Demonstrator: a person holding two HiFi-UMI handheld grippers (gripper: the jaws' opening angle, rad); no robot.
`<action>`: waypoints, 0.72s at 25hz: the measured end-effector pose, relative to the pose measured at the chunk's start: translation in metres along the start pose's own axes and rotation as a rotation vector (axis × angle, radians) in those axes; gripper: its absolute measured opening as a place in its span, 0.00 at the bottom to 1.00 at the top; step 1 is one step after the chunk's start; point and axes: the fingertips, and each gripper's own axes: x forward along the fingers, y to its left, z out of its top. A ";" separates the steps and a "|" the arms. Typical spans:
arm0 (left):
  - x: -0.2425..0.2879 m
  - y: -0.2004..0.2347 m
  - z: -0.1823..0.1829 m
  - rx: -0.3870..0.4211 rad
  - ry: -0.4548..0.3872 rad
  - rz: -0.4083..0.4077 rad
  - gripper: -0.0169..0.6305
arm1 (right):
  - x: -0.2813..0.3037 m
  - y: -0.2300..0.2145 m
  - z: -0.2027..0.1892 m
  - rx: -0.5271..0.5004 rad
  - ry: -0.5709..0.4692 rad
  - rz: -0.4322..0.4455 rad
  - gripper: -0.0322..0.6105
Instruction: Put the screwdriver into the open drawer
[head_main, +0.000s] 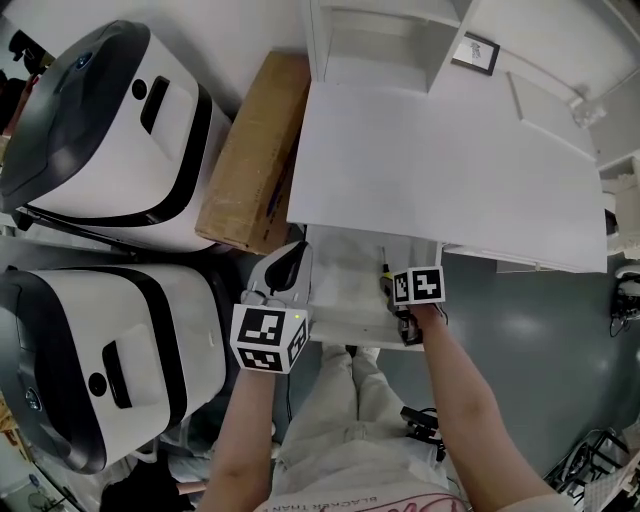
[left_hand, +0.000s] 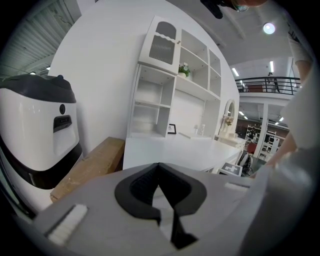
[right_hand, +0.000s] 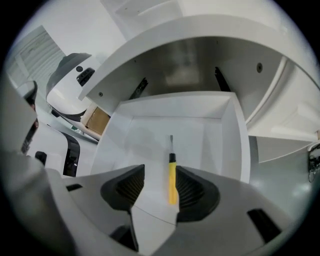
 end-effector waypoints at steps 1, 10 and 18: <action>-0.001 -0.001 0.003 0.003 -0.004 -0.002 0.04 | -0.004 0.001 0.001 0.000 -0.008 0.002 0.34; -0.013 -0.013 0.025 -0.004 -0.047 -0.017 0.04 | -0.043 0.014 0.017 -0.047 -0.088 0.005 0.21; -0.024 -0.016 0.041 0.010 -0.079 0.001 0.04 | -0.073 0.031 0.033 -0.216 -0.152 -0.011 0.06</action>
